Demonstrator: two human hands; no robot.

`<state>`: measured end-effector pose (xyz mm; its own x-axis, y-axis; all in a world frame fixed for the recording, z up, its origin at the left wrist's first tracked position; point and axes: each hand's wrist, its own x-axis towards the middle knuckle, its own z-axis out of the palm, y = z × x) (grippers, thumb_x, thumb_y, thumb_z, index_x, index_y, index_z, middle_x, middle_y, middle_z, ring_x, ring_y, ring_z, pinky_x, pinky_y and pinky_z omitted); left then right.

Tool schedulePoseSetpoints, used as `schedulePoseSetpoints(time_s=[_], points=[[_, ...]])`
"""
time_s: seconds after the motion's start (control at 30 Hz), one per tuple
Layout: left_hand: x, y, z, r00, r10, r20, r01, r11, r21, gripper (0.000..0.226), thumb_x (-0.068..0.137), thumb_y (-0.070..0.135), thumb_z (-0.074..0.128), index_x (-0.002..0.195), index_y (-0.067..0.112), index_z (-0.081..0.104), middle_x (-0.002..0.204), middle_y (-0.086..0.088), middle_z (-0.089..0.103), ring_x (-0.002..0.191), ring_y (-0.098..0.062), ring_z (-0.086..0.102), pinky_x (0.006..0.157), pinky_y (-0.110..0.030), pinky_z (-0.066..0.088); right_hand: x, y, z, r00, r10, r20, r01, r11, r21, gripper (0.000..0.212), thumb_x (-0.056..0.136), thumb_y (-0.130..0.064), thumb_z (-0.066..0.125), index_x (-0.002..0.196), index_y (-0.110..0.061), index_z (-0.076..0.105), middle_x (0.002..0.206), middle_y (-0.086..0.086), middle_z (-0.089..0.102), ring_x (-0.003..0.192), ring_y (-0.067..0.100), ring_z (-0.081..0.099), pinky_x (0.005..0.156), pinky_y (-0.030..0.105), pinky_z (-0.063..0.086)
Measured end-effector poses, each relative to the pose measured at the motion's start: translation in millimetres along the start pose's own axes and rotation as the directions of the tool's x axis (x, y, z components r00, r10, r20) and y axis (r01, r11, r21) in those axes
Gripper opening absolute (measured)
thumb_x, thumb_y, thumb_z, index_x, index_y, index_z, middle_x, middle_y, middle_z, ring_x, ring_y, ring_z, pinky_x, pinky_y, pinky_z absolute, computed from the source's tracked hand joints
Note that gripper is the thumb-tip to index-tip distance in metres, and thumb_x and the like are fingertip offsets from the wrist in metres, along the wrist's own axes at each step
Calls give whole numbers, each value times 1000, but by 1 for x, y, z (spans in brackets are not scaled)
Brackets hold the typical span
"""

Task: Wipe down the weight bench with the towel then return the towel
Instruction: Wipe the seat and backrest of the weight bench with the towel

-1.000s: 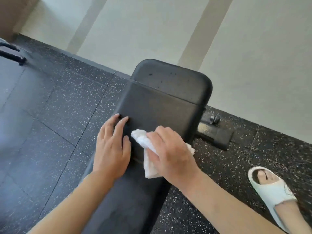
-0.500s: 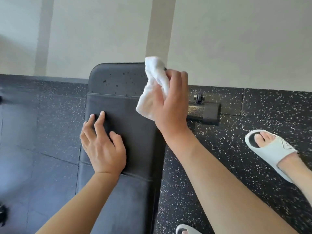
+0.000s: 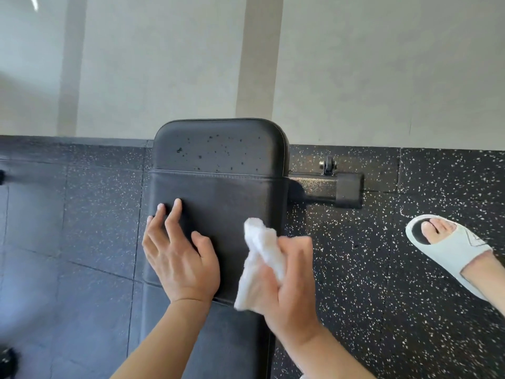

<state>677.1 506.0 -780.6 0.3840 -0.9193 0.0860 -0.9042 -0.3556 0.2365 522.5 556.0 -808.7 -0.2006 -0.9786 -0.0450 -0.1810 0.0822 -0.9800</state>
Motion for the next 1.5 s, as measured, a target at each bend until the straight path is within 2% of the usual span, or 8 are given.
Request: schedulePoseSetpoints(time_s=[0.17, 0.3, 0.53, 0.67, 1.07, 1.27, 1.4, 1.5], points=[[1, -3, 1, 1000, -8, 17, 8, 1000, 7, 64, 88, 26, 39, 152, 18, 47, 156, -11, 40, 144, -42, 34, 120, -59, 26, 117, -7, 3, 986, -160, -34, 151, 970, -188, 23, 89, -11, 61, 110, -1, 59, 105, 8, 47, 92, 28, 49, 81, 41, 47], [2, -3, -1, 999, -7, 32, 7, 1000, 12, 65, 88, 26, 41, 152, 18, 46, 156, -10, 39, 145, -42, 34, 118, -61, 28, 177, -24, 14, 933, -304, 193, 360, 799, -482, 25, 86, -24, 54, 101, -6, 62, 100, 11, 55, 87, 33, 50, 74, 48, 44], [3, -2, -5, 998, -39, 58, 37, 999, 22, 64, 87, 27, 43, 150, 18, 49, 158, -10, 39, 149, -40, 30, 121, -60, 26, 139, -22, -23, 841, -322, 435, 514, 726, -456, 25, 92, -18, 57, 114, -6, 63, 106, 10, 59, 85, 32, 51, 75, 49, 47], [6, -1, -6, 997, -44, 61, 42, 999, 27, 64, 86, 26, 46, 149, 17, 52, 156, -11, 41, 149, -41, 31, 120, -63, 27, 154, -26, -16, 769, -335, 545, 622, 590, -515, 28, 88, -26, 55, 112, -11, 61, 95, 5, 57, 78, 30, 52, 67, 45, 42], [6, -5, -8, 997, -44, 66, 41, 998, 44, 68, 82, 31, 54, 150, 23, 52, 157, -13, 44, 149, -43, 35, 119, -67, 25, 247, -78, 187, 340, -341, 877, 915, 336, -224, 18, 84, -30, 59, 95, -15, 60, 97, 7, 62, 84, 34, 60, 69, 42, 40], [6, -5, -7, 996, -55, 73, 53, 998, 25, 67, 82, 30, 57, 149, 23, 56, 157, -11, 46, 149, -43, 35, 120, -66, 24, 243, -69, 99, 297, -364, 883, 906, 399, -140, 19, 92, -24, 56, 101, -9, 61, 95, 8, 56, 82, 32, 51, 71, 45, 42], [4, -7, -9, 995, -51, 84, 51, 999, 0, 66, 83, 30, 57, 149, 24, 56, 157, -11, 47, 149, -43, 36, 120, -66, 25, 248, -54, 15, 218, -315, 924, 921, 379, -88, 19, 91, -17, 60, 108, -9, 60, 94, 6, 55, 80, 31, 51, 71, 48, 45], [4, -7, -12, 993, -55, 107, 57, 998, -16, 65, 85, 31, 55, 150, 26, 55, 158, -11, 46, 150, -43, 35, 121, -66, 24, 260, -55, 13, 120, -322, 939, 938, 346, -1, 18, 91, -18, 55, 107, -10, 58, 92, 5, 54, 78, 31, 51, 70, 47, 44]])
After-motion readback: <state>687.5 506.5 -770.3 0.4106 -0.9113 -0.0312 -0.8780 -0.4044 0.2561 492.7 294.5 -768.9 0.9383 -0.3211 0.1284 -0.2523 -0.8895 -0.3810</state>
